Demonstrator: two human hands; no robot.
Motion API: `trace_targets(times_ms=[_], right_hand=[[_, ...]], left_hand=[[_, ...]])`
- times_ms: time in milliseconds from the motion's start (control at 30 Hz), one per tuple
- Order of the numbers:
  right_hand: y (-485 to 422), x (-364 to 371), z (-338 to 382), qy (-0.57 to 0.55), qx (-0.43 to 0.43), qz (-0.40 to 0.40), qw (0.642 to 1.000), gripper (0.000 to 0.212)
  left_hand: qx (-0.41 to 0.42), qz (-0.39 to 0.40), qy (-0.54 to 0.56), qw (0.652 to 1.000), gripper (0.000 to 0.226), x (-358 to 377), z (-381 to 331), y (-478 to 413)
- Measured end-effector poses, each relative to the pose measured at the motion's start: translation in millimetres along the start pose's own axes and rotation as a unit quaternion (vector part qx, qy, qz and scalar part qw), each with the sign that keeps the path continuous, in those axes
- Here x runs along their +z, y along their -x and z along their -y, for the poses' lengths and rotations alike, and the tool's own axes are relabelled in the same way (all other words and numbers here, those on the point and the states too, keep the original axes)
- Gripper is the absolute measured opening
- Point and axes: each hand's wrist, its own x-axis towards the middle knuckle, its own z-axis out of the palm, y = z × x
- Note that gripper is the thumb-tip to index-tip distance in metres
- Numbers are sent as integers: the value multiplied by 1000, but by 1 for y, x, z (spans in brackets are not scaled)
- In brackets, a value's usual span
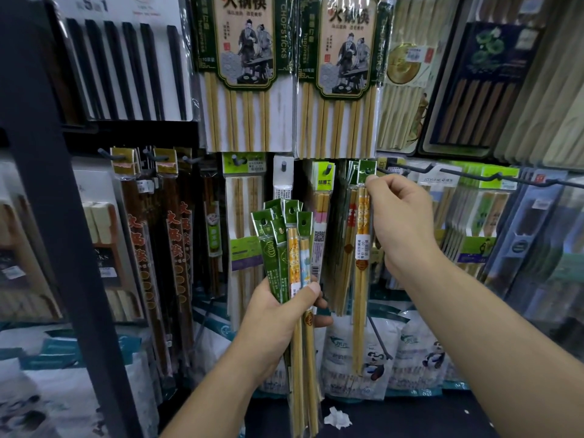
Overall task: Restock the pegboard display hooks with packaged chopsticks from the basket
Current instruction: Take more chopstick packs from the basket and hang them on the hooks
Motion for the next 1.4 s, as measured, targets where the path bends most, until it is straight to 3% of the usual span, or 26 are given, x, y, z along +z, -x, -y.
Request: trace_targets(times_ms=[133, 300, 467, 733, 900, 967, 1033, 1167, 1400], right_hand=[[-3, 1, -2, -2, 1, -3, 1000, 32], [-4, 0, 0, -5, 14, -6, 1000, 26], [-5, 0, -1, -3, 23, -7, 1000, 29], [-16, 3, -18, 91, -8, -33, 995, 40], [-8, 3, -19, 110, 4, -81, 991, 25], [1, -1, -13, 92, 0, -84, 992, 23], [12, -3, -5, 104, -7, -21, 994, 21], [35, -1, 2, 146, 19, 176, 973, 18], [53, 3, -3, 83, 17, 195, 977, 25]], left_hand=[[-4, -6, 4, 1000, 18, -2, 1, 1], [-7, -6, 8, 1000, 31, 0, -2, 1], [-11, -8, 2, 1000, 16, 0, -3, 3], [1, -17, -28, 999, 15, 4, -8, 6], [6, -1, -41, 999, 26, 4, -12, 8], [5, 5, -45, 999, 20, 3, -12, 8], [5, 2, -65, 998, 14, 2, -10, 8], [19, -15, -93, 995, 32, 1, -8, 6], [32, -14, -111, 993, 36, 3, -6, 6]])
